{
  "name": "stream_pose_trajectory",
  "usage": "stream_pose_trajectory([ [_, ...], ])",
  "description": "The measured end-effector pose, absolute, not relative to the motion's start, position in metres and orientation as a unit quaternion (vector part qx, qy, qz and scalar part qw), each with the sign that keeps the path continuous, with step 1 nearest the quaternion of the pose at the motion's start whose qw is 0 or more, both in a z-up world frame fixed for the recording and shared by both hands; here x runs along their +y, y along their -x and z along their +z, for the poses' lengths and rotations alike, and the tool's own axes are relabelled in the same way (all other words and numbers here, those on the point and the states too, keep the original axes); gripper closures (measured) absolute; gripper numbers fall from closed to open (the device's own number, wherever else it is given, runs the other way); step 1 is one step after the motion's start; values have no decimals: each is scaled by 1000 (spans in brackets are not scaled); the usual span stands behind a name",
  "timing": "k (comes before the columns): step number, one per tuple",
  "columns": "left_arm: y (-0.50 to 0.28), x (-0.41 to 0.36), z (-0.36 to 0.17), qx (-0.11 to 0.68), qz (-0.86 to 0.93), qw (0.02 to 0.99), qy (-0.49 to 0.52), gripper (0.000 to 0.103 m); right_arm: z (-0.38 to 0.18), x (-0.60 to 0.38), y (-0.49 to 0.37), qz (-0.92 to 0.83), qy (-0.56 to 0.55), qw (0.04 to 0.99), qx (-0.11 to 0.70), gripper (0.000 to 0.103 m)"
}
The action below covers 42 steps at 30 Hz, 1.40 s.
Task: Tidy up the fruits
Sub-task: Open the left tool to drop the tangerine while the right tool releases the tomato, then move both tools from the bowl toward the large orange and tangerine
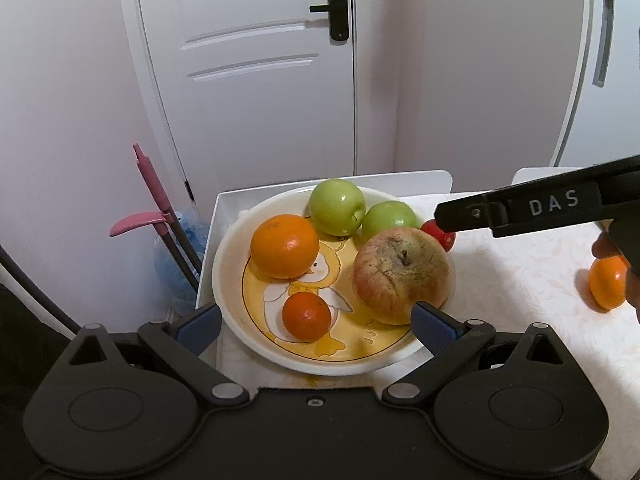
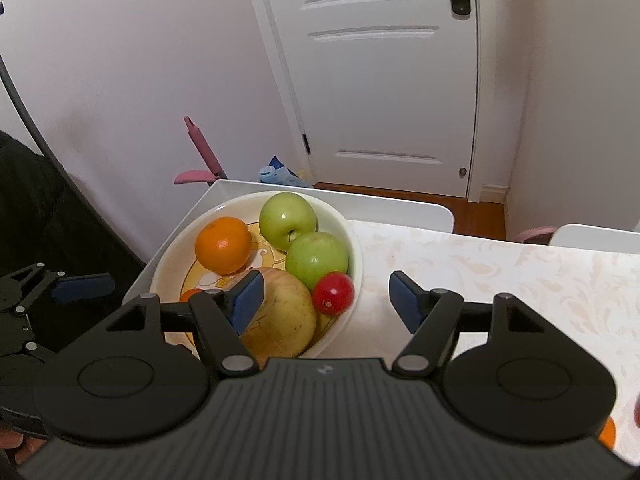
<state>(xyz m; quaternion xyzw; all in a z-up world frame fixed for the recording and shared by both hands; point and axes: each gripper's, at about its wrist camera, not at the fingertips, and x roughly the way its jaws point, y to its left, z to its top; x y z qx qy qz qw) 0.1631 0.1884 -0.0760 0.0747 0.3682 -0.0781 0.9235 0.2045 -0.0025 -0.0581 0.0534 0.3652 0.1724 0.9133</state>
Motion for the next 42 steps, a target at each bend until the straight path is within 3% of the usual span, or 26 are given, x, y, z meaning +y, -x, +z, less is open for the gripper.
stream_pose_trajectory([
  [7,-151,183,-56,355,-72,929,-72,0,-37,-16,-178,156,-60,919,358,0],
  [28,-113,84,-17,330,-110,934,-85,0,-18,-157,-103,43,-58,938,339,0],
  [42,-103,-27,-46,351,-94,930,-61,0,-51,-268,-99,68,-27,931,357,0],
])
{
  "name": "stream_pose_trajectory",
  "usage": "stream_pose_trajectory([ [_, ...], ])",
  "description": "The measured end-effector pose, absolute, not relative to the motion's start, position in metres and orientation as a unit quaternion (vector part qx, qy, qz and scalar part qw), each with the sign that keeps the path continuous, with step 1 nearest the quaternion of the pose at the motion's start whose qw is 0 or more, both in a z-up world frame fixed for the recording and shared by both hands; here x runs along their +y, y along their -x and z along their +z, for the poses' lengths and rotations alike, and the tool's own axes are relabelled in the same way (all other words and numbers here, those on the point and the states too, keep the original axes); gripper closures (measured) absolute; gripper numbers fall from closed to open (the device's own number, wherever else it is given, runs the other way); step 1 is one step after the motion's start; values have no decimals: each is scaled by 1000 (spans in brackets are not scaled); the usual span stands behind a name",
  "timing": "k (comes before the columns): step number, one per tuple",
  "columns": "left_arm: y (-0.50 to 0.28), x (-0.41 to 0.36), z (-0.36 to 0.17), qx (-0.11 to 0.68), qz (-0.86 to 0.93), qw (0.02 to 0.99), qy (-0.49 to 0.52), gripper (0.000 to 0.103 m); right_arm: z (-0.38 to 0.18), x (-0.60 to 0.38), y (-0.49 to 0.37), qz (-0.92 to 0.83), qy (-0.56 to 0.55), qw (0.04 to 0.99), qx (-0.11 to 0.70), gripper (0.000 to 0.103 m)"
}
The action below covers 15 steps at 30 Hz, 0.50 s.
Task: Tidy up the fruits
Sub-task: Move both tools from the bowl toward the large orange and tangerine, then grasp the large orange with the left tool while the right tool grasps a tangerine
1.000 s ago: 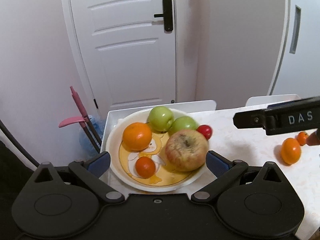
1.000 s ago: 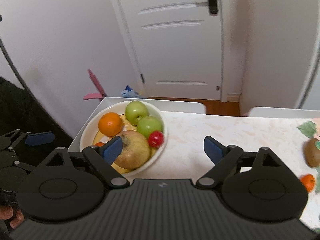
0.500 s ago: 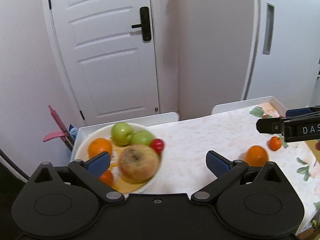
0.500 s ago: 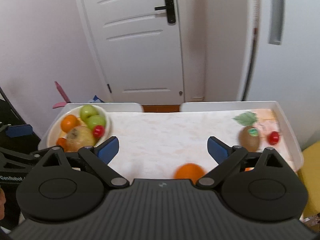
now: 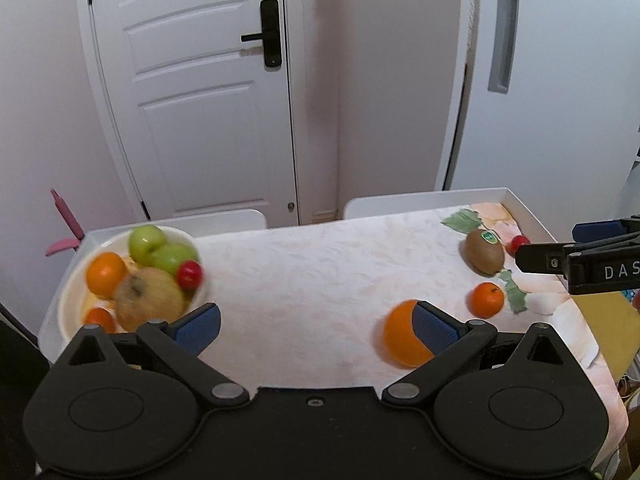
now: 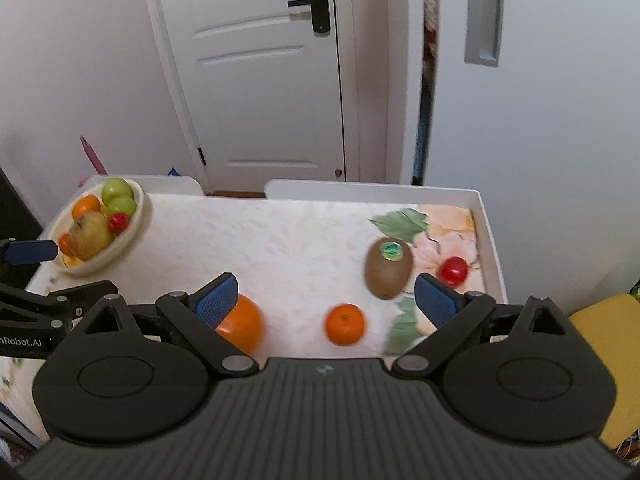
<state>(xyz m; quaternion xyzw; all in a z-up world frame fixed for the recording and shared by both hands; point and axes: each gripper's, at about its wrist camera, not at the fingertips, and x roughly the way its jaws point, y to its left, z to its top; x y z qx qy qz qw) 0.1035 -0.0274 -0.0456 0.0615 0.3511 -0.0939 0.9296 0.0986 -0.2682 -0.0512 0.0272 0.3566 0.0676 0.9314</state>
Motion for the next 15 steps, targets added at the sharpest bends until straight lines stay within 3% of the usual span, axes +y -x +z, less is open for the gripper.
stream_pose_trajectory([
  [15,-117,-85,-108,365,-75,926,-62,2,-116,-305,-122,114,-11,919,377,0],
])
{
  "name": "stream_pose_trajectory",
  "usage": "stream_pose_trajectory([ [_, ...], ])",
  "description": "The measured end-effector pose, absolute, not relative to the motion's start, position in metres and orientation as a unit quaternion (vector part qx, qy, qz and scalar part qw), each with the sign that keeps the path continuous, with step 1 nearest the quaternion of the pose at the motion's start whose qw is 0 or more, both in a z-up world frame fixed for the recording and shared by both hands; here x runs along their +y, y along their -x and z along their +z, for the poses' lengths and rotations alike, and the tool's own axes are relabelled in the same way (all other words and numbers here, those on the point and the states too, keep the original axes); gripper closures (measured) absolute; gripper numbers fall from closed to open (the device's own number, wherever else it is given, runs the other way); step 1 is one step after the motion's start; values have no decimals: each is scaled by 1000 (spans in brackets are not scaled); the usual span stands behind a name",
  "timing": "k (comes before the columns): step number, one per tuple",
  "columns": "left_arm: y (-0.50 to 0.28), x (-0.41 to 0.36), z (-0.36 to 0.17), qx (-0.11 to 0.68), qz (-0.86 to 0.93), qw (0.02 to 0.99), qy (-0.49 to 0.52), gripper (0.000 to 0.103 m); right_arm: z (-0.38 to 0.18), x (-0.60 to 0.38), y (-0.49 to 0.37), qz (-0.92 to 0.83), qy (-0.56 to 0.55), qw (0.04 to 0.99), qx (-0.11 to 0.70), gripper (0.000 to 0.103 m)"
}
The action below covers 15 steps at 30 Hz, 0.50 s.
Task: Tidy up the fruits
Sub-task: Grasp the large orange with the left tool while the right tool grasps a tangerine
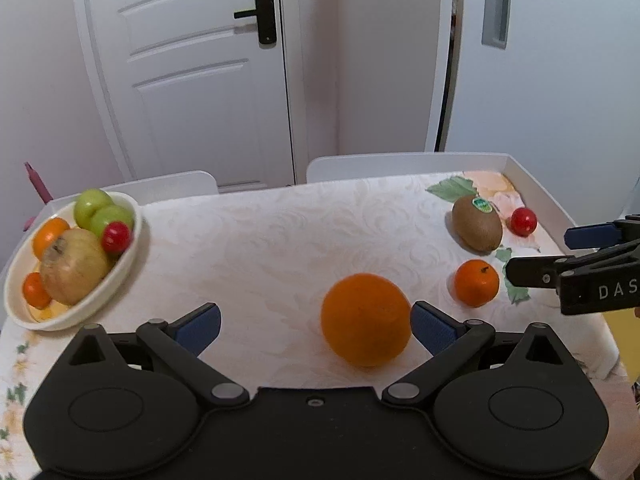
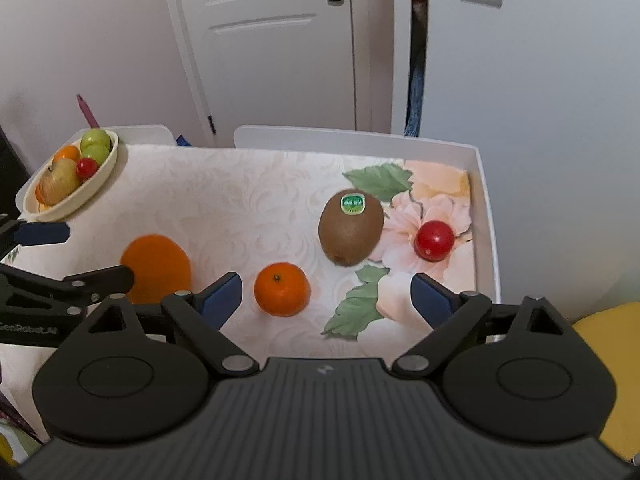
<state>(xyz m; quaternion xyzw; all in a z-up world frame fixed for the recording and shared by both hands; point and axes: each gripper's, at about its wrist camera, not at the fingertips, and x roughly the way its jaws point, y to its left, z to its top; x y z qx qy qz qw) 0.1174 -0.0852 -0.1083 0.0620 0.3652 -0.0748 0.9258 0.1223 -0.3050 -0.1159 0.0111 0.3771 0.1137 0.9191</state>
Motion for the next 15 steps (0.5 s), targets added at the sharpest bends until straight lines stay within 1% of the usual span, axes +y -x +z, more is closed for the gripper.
stream_pose_trajectory([
  [1,-119,-88,-113,366,-75,925,-64,4,-120,-305,-124,119,-11,918,379,3],
  [2,-121,-90,-117,368,-77,924,-66,8,-123,-304,-126,123,-11,917,380,6],
  [6,-126,-99,-126,364,-91,925,-61,8,-134,-301,-130,141,-12,913,382,14],
  [8,-128,-106,-128,358,-95,926,-69,11,-138,-300,-132,147,-9,911,384,21],
  [10,-128,-112,-129,356,-100,926,-75,17,-141,-300,-134,149,-8,910,387,24],
  [14,-129,-117,-134,362,-101,923,-81,29,-142,-302,-134,158,-10,909,386,24],
  [15,-129,-118,-135,365,-100,922,-81,31,-142,-302,-135,161,-7,909,386,24],
])
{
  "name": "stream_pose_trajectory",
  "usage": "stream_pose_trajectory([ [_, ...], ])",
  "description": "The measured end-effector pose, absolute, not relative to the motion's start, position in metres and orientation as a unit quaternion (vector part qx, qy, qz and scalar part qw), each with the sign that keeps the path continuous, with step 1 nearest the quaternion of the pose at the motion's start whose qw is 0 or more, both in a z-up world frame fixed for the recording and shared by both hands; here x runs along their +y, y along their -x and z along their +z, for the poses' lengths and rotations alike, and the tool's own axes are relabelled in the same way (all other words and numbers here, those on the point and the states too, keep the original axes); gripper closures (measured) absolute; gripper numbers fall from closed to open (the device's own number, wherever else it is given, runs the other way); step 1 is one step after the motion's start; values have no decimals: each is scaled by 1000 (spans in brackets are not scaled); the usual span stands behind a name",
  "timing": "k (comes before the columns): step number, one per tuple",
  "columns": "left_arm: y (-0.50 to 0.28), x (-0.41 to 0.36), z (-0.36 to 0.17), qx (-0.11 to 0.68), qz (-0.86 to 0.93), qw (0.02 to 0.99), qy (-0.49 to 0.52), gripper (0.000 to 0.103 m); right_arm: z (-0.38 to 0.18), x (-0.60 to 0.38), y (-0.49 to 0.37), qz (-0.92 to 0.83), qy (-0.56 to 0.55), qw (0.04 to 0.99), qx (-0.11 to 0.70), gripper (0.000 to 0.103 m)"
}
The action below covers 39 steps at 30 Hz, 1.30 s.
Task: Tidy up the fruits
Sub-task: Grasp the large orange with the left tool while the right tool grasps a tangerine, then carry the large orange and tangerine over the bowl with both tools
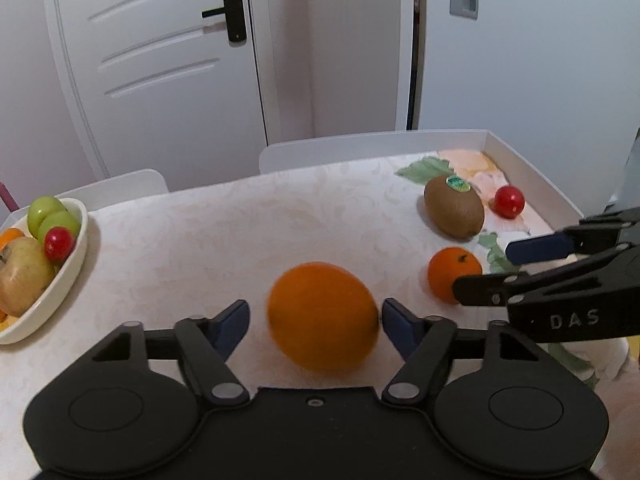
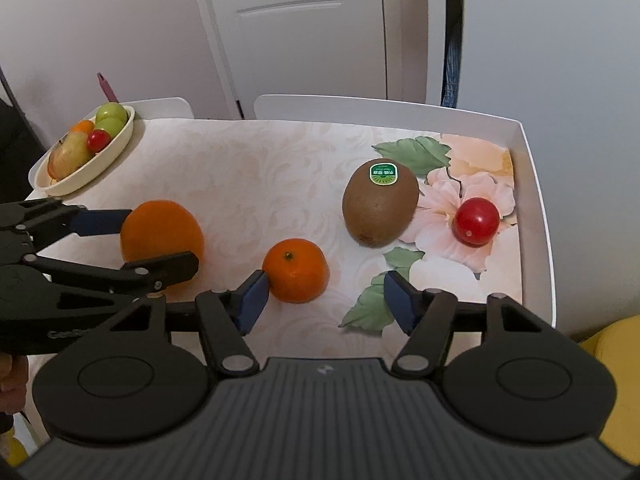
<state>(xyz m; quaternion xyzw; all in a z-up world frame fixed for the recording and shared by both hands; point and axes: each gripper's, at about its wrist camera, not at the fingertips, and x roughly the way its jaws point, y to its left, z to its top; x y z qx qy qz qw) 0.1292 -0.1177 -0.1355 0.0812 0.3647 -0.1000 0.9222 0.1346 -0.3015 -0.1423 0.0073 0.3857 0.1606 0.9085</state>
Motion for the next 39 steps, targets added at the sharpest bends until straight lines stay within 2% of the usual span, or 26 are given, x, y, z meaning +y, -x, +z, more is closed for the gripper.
stream_pose_trajectory([
  [2,-130,-118,-138,366,-94,922,-83,36,-142,-300,-135,166,-2,907,386,25],
  [13,-123,-109,-138,368,-74,925,-65,37,-146,-282,-144,193,15,901,388,30],
  [15,-120,-106,-137,367,-67,926,-59,37,-147,-278,-144,196,23,899,390,33],
  [18,-115,-101,-137,367,-60,927,-50,37,-148,-273,-144,189,34,899,393,44],
  [19,-114,-99,-136,367,-58,927,-48,37,-147,-272,-145,185,40,900,393,50],
  [39,-94,-14,-85,348,-9,937,-18,37,-92,-201,-145,205,21,907,367,51],
])
